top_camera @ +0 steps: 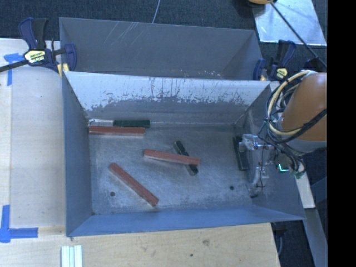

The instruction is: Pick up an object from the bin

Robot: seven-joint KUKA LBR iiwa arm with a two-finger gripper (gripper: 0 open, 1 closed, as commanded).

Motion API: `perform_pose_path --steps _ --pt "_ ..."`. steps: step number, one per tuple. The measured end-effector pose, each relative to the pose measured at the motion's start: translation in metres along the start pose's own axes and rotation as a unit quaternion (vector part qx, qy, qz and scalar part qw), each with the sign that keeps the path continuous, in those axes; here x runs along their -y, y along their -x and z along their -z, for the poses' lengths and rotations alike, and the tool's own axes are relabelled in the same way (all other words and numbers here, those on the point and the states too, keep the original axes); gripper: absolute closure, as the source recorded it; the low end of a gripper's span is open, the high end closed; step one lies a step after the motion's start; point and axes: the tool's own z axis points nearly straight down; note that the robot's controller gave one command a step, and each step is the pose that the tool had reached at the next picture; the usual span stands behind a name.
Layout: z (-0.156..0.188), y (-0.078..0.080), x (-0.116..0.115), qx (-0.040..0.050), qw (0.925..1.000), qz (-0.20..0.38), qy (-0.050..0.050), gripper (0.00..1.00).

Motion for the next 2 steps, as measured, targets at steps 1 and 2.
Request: perform_pose_path --steps 1,2 --pt "0.0 0.0 0.0 0.0003 1.0 0.001 0.0 0.0" --pt "-0.018 0.021 0.003 0.0033 0.9985 0.054 -0.001 0.0"
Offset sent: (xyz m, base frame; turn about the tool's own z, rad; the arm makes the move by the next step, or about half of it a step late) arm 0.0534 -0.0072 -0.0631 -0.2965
